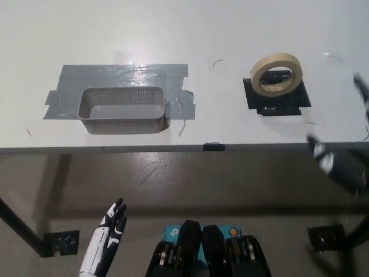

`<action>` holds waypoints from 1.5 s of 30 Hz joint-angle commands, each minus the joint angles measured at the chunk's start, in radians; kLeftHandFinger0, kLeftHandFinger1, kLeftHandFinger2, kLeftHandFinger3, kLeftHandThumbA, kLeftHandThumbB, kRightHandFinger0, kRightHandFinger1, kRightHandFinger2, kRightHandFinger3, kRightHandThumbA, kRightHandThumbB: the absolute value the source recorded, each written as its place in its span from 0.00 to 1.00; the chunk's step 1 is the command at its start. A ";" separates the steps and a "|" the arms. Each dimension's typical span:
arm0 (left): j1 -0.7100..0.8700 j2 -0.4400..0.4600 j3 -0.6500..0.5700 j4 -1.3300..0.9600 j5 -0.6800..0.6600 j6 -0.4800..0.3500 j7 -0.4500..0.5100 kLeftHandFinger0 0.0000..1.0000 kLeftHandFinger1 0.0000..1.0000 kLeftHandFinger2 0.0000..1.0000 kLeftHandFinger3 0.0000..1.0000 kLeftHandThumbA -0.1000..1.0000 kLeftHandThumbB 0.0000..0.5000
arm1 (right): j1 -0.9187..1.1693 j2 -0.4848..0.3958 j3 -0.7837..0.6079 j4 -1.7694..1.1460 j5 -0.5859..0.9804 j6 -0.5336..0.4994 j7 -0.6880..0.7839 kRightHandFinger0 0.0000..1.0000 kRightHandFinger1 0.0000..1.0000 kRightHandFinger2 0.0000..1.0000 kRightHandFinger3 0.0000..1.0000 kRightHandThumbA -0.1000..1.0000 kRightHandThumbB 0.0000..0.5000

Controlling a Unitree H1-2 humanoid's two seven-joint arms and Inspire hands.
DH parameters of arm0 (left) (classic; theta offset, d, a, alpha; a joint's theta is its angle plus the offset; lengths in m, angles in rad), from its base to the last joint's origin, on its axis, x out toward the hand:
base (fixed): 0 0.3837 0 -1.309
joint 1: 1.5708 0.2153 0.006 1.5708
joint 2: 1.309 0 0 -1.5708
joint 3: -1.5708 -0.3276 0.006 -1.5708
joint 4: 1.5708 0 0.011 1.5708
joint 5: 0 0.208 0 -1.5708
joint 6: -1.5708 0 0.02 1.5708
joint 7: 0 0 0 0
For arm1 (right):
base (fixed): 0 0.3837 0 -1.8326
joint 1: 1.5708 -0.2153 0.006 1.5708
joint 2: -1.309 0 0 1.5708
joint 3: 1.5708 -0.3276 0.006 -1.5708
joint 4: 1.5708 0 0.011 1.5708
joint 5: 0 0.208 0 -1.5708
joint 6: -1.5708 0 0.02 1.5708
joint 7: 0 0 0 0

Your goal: The robot picks the tape placed on the black area with right hand and places it in the small grey container.

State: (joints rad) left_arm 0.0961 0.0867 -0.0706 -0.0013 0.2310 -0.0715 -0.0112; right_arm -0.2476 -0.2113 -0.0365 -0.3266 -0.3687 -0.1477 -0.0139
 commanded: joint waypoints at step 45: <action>-0.010 0.062 0.039 -0.031 -0.044 -0.051 -0.012 1.00 1.00 1.00 1.00 1.00 0.23 | -0.803 -0.119 0.455 1.084 -0.295 0.290 0.119 1.00 1.00 1.00 1.00 0.55 0.98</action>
State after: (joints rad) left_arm 0.0917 0.1340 -0.0378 -0.0125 0.2100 -0.0846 -0.0172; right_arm -0.9696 -0.3270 0.4099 0.7431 -0.6259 0.1472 0.1554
